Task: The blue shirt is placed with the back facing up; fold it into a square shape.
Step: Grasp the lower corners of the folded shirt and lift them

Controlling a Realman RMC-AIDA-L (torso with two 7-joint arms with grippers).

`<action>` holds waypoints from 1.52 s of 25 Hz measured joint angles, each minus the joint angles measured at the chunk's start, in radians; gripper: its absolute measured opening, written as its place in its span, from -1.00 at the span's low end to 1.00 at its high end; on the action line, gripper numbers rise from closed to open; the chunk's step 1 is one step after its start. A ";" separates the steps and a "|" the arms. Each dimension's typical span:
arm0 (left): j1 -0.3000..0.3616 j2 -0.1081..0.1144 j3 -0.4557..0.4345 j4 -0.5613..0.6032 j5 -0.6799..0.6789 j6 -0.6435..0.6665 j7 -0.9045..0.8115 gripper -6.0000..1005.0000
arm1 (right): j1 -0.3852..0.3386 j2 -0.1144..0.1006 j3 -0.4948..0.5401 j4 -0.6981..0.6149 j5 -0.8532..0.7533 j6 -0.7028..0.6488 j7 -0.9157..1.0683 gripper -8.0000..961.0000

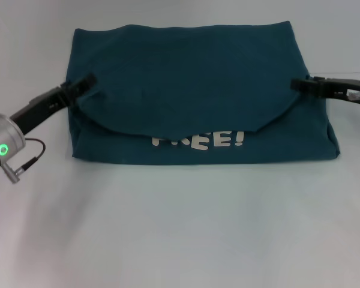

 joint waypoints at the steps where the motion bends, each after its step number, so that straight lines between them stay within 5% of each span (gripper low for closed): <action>1: 0.014 -0.001 0.022 0.012 0.000 0.012 0.000 0.45 | -0.015 0.000 0.000 -0.020 0.000 -0.039 0.016 0.45; 13: 0.188 -0.037 0.244 0.196 0.005 0.077 0.098 0.40 | -0.119 -0.023 0.000 -0.117 -0.002 -0.292 0.187 0.45; 26: 0.191 -0.045 0.302 0.160 0.041 -0.071 0.356 0.35 | -0.138 0.000 0.000 -0.112 0.001 -0.300 0.220 0.45; 38: 0.154 -0.043 0.349 0.095 0.042 -0.201 0.406 0.30 | -0.145 0.011 0.000 -0.111 0.002 -0.295 0.233 0.44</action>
